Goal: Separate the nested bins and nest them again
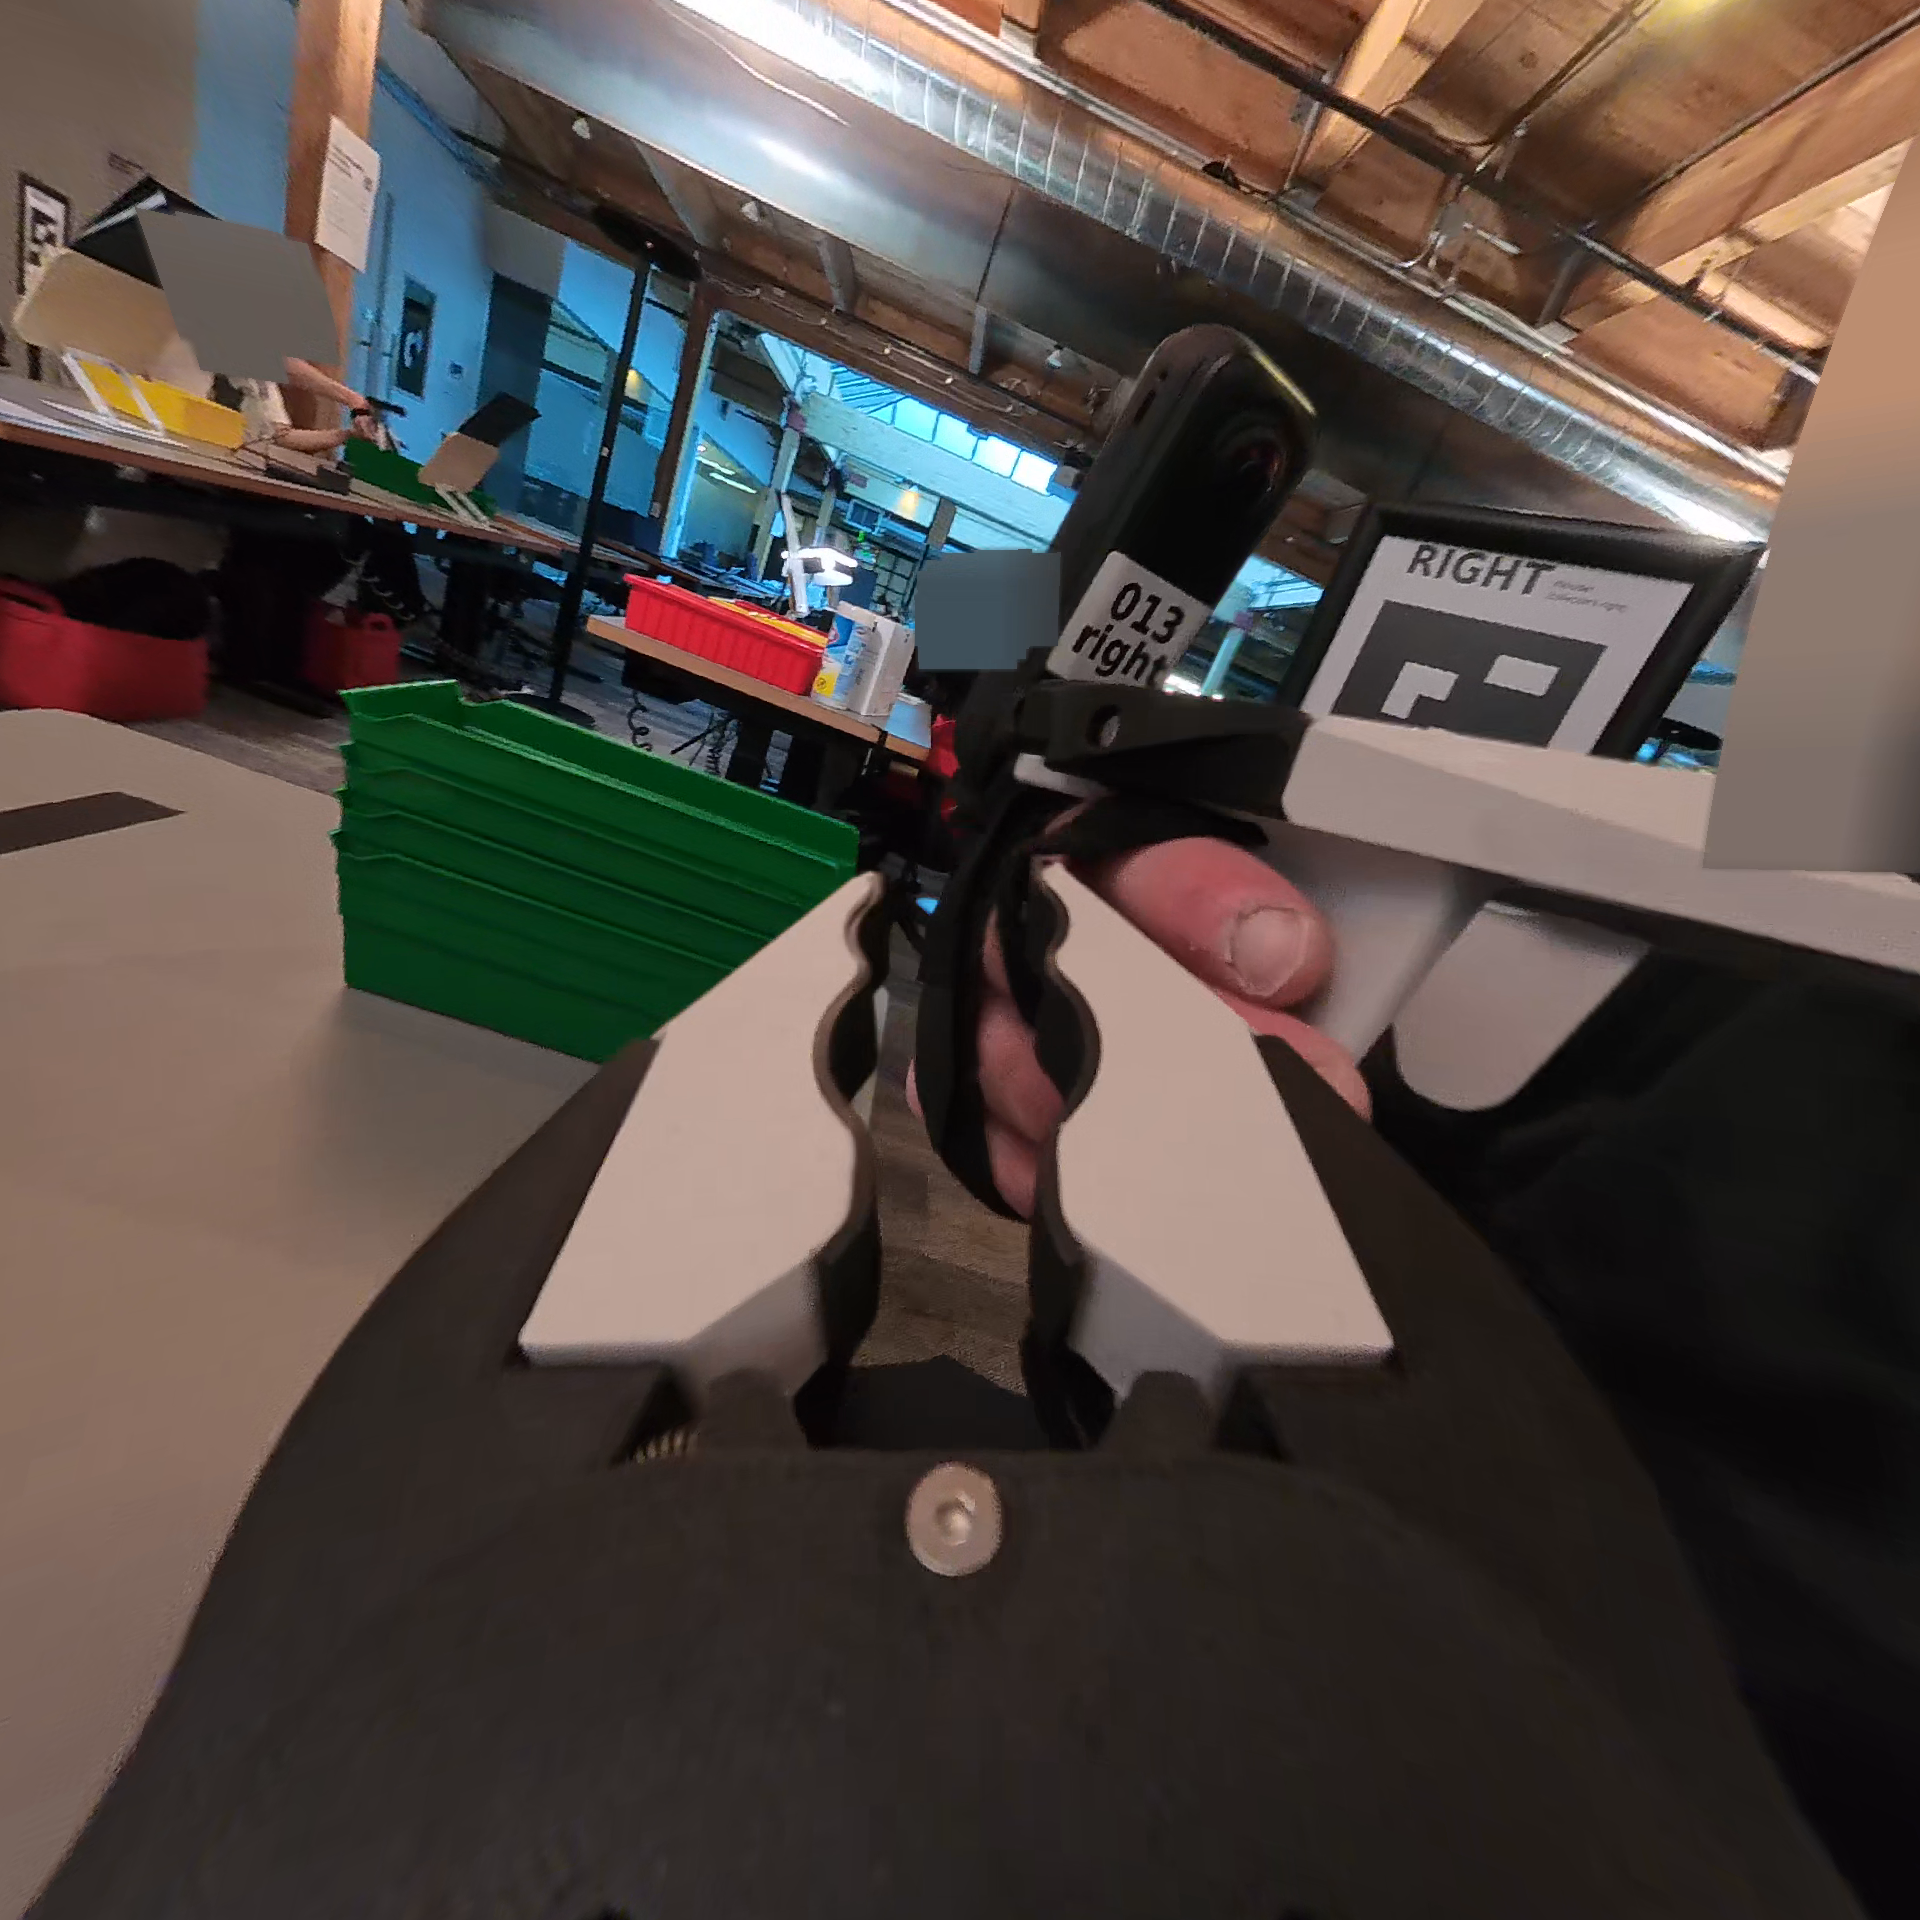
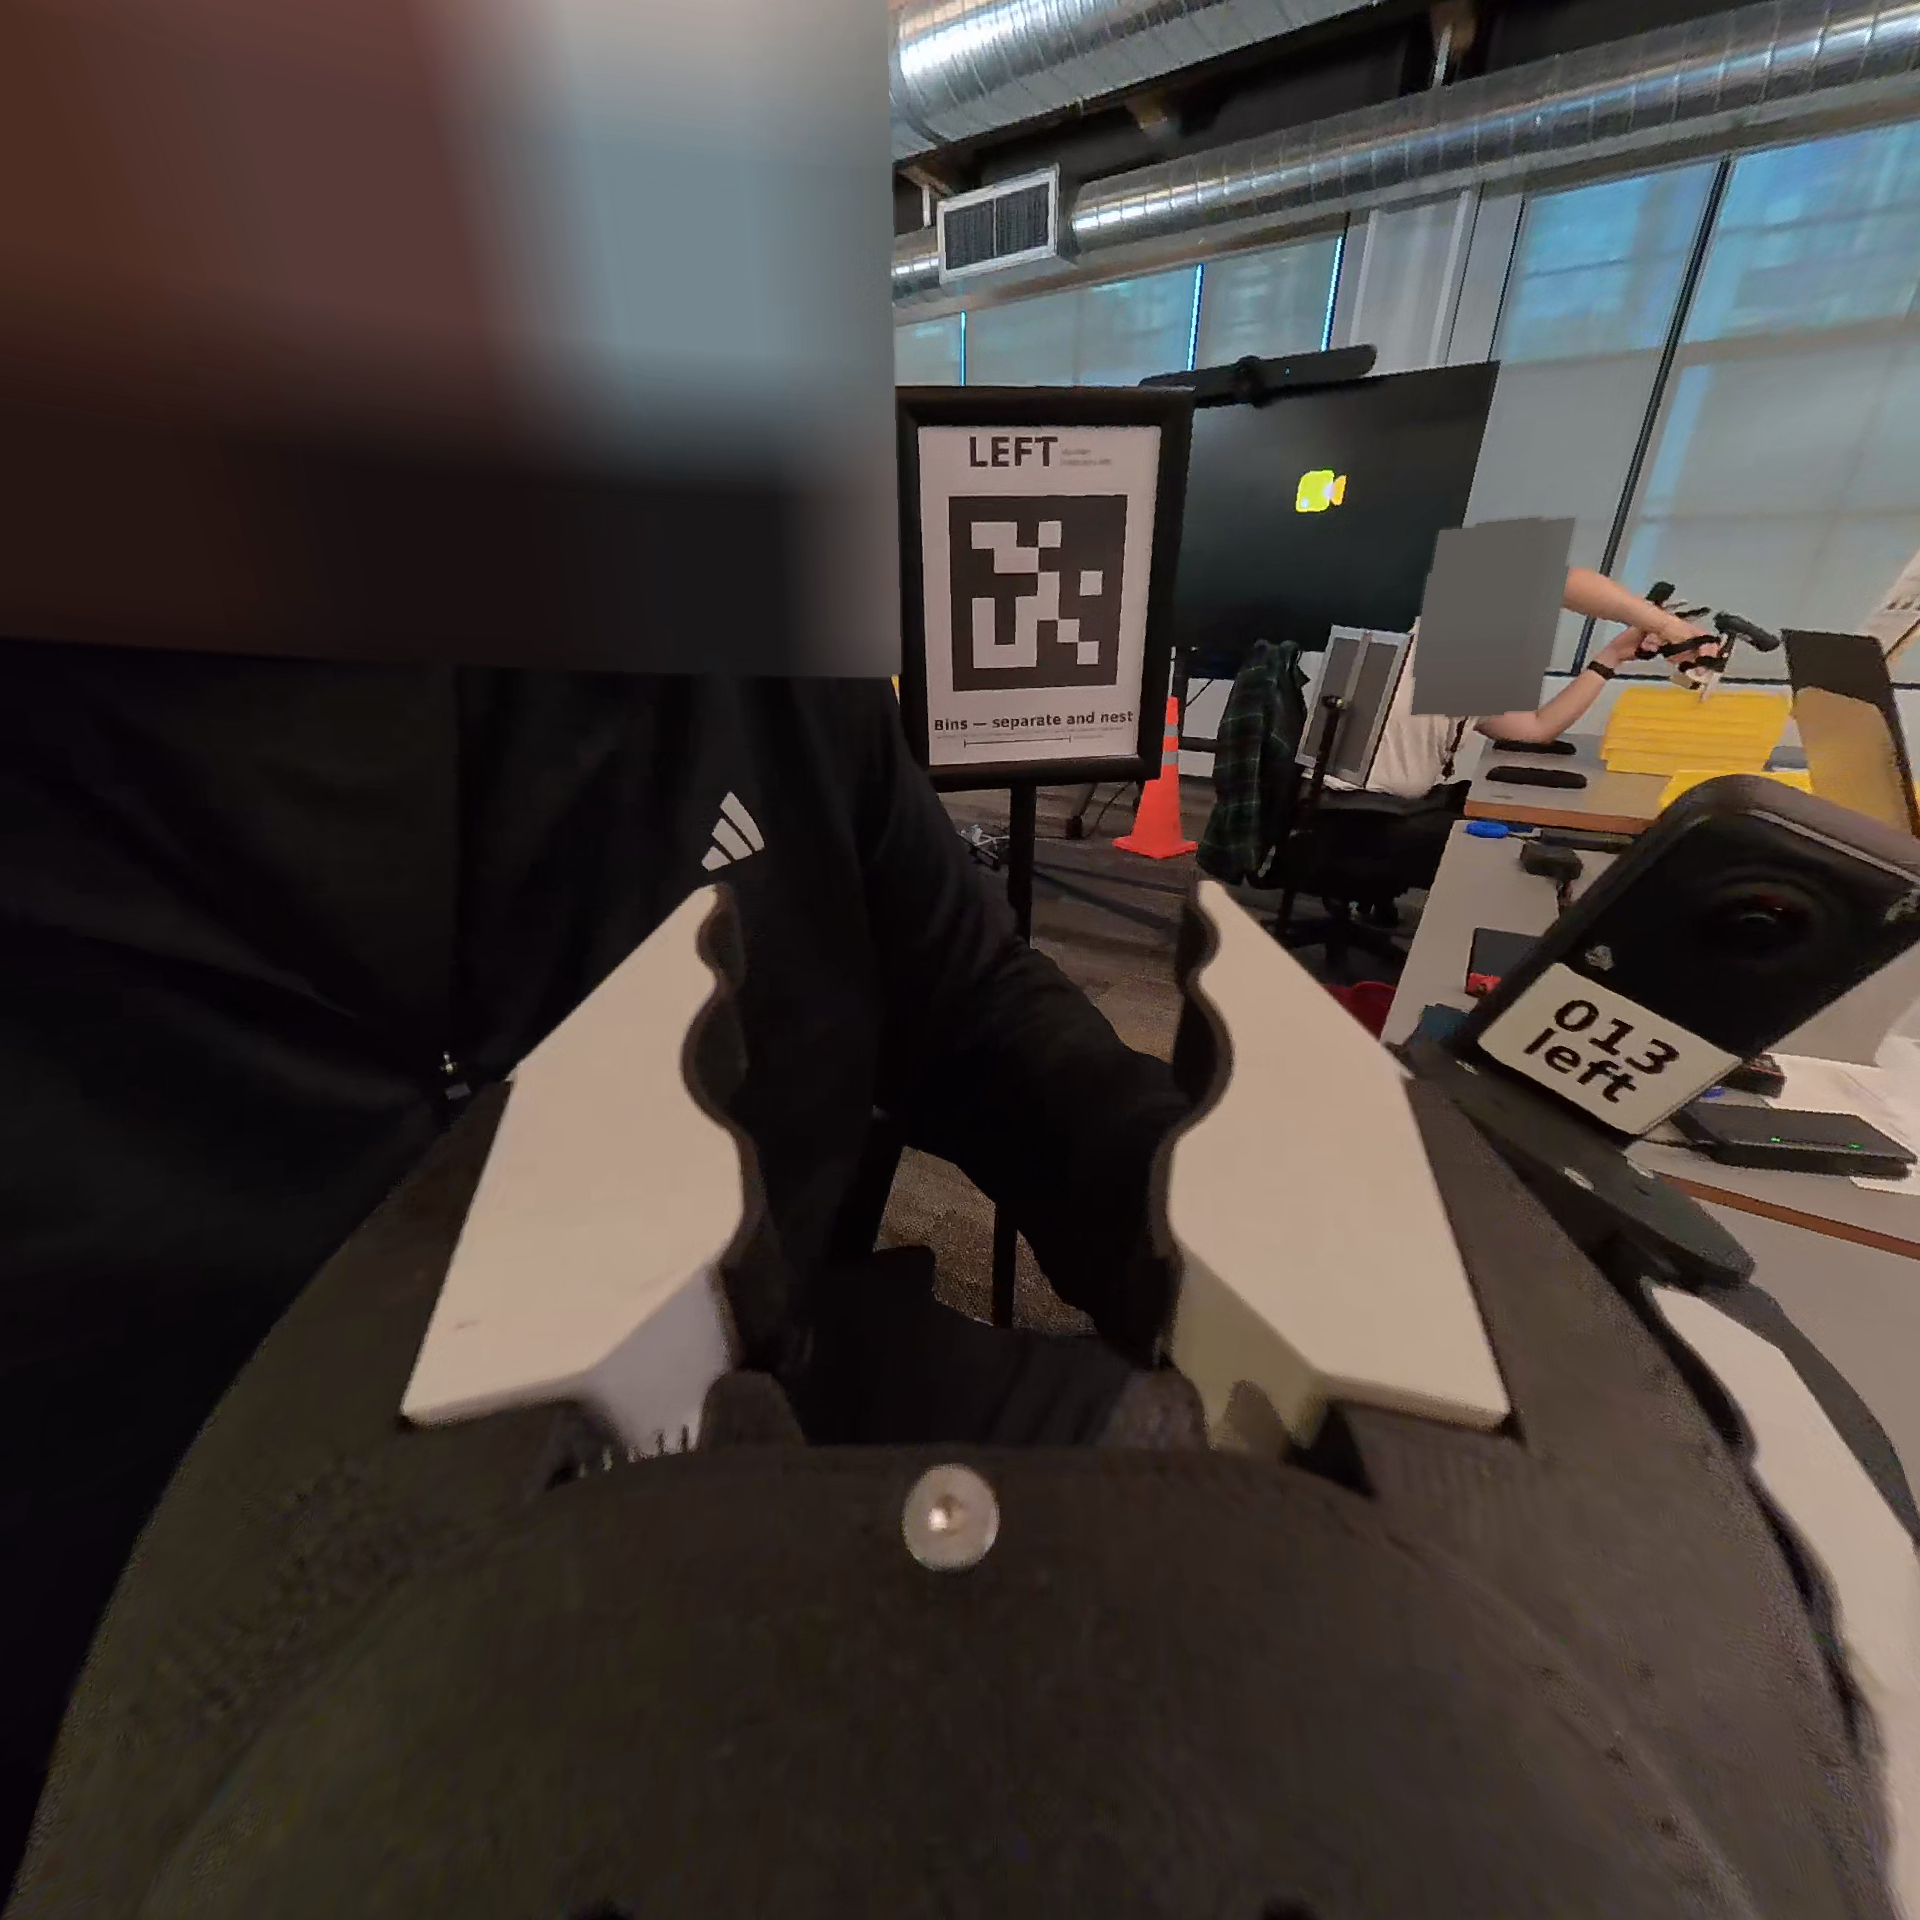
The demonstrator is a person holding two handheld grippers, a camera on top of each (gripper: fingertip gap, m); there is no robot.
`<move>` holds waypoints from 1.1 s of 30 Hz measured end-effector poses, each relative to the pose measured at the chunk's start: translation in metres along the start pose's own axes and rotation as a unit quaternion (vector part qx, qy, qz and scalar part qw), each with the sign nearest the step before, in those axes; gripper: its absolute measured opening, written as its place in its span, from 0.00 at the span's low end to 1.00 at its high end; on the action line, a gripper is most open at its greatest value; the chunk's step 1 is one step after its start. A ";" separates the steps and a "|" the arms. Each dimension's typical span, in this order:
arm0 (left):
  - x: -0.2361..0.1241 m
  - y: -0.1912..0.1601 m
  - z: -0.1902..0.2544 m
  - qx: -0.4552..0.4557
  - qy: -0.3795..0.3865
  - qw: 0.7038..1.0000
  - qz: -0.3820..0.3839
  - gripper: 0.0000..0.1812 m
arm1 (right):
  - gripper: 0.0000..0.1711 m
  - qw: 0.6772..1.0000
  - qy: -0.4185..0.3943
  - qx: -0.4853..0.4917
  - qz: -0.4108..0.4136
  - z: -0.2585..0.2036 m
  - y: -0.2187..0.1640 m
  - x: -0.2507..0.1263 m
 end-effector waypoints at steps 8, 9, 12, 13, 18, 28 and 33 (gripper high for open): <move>-0.002 0.004 0.012 0.012 -0.041 0.999 0.023 0.06 | 0.50 0.999 0.033 0.010 0.033 -0.009 0.014 0.002; -0.005 0.009 0.012 0.026 -0.039 0.998 0.033 0.09 | 0.47 0.998 0.038 0.003 0.046 -0.011 0.020 -0.003; -0.023 0.029 0.009 0.022 -0.047 0.995 0.081 0.11 | 0.35 0.994 0.004 -0.035 0.102 -0.014 0.040 -0.035; -0.027 0.035 0.010 0.027 -0.052 0.994 0.092 0.12 | 0.32 0.993 -0.027 -0.038 0.110 -0.010 0.041 -0.048; -0.016 0.029 0.002 0.043 0.010 0.998 0.053 0.21 | 0.26 0.996 0.025 0.004 0.091 -0.010 0.025 -0.041; 0.009 -0.008 0.009 0.024 -0.002 0.999 -0.030 0.21 | 0.41 0.997 0.074 0.017 0.011 -0.014 -0.005 0.025; 0.006 -0.005 0.011 0.029 -0.017 0.999 -0.040 0.22 | 0.42 0.994 0.104 0.013 0.018 -0.023 0.002 0.031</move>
Point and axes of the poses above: each gripper's, where its closed fingertips meet, x out along the fingers, y out of its top, z = x × y across the jaws, the point moved 6 cm from there along -x, back along the fingers, and after that the axes turned 9 degrees about y, right-handed, at the moved point
